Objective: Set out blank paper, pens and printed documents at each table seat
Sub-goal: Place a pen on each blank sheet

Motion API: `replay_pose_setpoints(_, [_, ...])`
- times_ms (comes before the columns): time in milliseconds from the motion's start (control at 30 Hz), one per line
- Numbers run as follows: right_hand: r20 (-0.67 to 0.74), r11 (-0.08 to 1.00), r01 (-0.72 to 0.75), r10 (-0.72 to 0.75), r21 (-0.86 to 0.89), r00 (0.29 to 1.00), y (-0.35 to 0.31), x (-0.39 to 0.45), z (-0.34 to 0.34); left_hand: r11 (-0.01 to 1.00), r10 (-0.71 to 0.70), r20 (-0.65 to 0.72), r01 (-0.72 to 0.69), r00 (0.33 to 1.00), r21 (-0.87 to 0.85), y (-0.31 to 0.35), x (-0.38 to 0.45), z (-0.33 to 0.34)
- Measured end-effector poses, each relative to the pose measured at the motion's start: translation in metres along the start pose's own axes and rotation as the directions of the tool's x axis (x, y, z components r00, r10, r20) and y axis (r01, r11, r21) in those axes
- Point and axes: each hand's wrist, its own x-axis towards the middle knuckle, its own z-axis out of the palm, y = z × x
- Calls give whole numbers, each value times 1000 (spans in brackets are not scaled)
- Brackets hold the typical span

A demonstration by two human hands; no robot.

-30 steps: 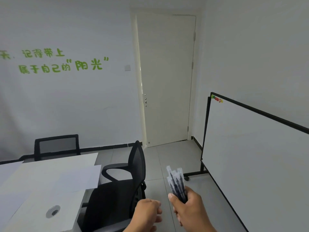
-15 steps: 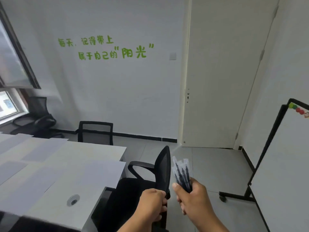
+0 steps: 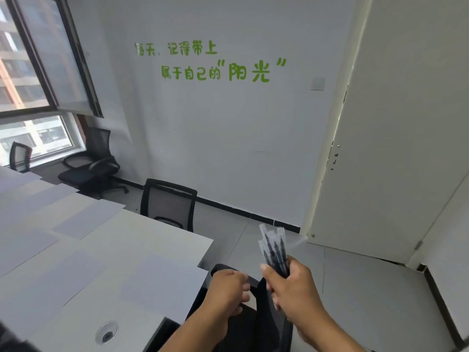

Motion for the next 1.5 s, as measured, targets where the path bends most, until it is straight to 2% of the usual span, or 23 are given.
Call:
replay_pose_setpoints(267, [179,1000,17,-21,22,984,-8,104,38,998,-27,-167,17,986,-59,42,70,-19])
replay_pose_setpoints(500, [394,999,-34,25,17,919,8,204,77,986,-113,-301,68,947,-154,58,138,-30])
replay_pose_setpoints(667, [588,997,-72,48,17,807,19,276,109,950,-223,-463,85,858,-301,56,178,-31])
replay_pose_setpoints(767, [713,997,-71,73,-32,697,37,290,137,921,-292,-564,69,773,-382,35,189,-39])
replay_pose_setpoints(933, [814,987,-123,155,-103,560,61,284,167,881,-370,-647,31,667,-471,3,186,-51])
replay_pose_setpoints(1133, [859,971,-172,229,-167,457,90,270,205,861,-383,-730,-68,566,-505,-25,187,-75])
replay_pose_setpoints(1200, [869,967,-176,245,-186,429,100,266,216,859,-376,-734,-84,566,-505,-34,193,-84])
replay_pose_setpoints(1333, [871,965,-176,253,-195,420,113,261,232,861,-336,-719,-112,608,-497,-50,203,-99])
replay_pose_setpoints(1500, [872,957,-182,283,-227,400,136,259,247,869,-331,-674,-66,660,-491,-73,219,-110])
